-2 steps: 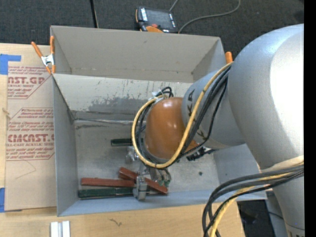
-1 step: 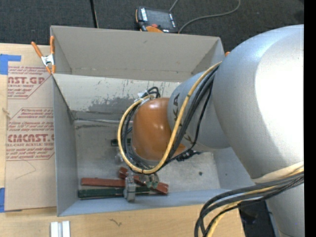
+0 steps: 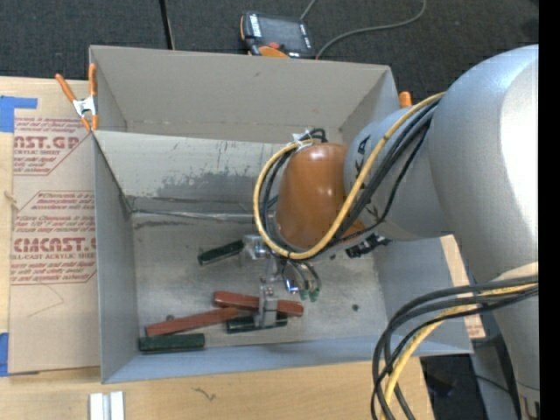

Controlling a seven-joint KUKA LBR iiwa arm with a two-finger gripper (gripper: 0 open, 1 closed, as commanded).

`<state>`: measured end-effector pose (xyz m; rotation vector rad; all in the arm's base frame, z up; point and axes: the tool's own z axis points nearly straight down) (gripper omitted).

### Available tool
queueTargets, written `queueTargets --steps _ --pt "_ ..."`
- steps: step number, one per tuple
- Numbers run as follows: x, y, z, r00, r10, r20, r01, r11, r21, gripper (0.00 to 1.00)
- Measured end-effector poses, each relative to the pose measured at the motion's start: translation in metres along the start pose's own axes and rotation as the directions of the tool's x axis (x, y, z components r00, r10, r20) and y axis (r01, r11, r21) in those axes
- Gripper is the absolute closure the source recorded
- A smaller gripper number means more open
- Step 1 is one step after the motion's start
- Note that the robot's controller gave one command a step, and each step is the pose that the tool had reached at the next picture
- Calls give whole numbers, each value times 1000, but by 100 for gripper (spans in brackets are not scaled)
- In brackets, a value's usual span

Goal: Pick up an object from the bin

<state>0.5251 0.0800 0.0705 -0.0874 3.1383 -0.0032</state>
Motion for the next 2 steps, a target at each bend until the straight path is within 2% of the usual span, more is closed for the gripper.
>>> queueTargets --steps 1,2 --pt "2 4 -2 1000 -7 -11 7 1000 -2 100" --pt "-5 11 -153 999 -45 7 45 999 -2 100"
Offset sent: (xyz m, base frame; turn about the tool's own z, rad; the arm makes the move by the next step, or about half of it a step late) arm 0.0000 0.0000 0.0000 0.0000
